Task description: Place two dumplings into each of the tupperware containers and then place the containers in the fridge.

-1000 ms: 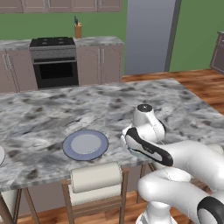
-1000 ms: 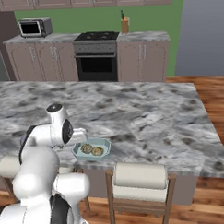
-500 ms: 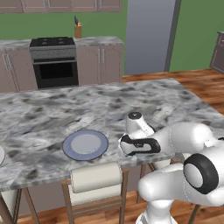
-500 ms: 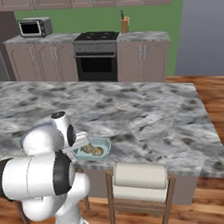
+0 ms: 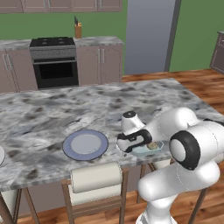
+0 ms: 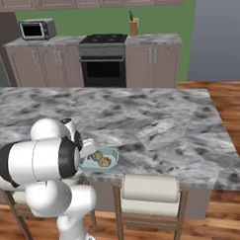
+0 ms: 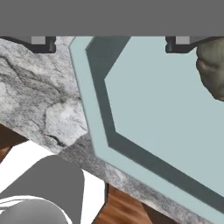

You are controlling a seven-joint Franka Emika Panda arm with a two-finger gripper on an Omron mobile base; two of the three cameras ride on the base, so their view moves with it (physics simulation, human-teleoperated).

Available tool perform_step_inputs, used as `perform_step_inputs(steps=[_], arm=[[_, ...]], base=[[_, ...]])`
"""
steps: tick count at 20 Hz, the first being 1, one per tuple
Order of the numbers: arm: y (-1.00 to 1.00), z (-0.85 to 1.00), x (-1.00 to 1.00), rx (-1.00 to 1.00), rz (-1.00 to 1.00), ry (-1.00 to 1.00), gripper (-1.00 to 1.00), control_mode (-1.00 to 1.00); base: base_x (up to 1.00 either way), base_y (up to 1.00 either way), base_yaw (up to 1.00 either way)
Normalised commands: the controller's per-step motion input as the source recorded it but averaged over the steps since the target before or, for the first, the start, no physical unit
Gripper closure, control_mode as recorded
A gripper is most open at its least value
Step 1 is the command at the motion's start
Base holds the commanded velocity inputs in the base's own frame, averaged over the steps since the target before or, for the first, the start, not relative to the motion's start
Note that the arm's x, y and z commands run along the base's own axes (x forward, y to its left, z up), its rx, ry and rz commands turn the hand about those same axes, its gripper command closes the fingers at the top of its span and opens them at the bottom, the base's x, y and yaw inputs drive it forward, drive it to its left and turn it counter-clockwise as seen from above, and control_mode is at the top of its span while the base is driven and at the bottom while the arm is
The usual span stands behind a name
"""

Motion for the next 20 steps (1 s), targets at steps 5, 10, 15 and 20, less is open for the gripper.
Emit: perform_step_inputs(steps=[5,10,15,20], arm=[[0.00,-0.55,-0.08,0.00,0.00,-0.01,-1.00,-1.00],[-0.09,-0.64,-0.10,0.01,0.00,0.00,1.00,-1.00],[-0.22,-0.64,-0.25,0.03,0.00,0.00,1.00,-1.00],[-0.14,-0.47,-0.32,0.00,0.00,-0.07,1.00,-1.00]], base=[[0.00,0.00,0.00],[0.00,0.00,0.00],[0.00,0.00,0.00],[0.00,0.00,0.00]])
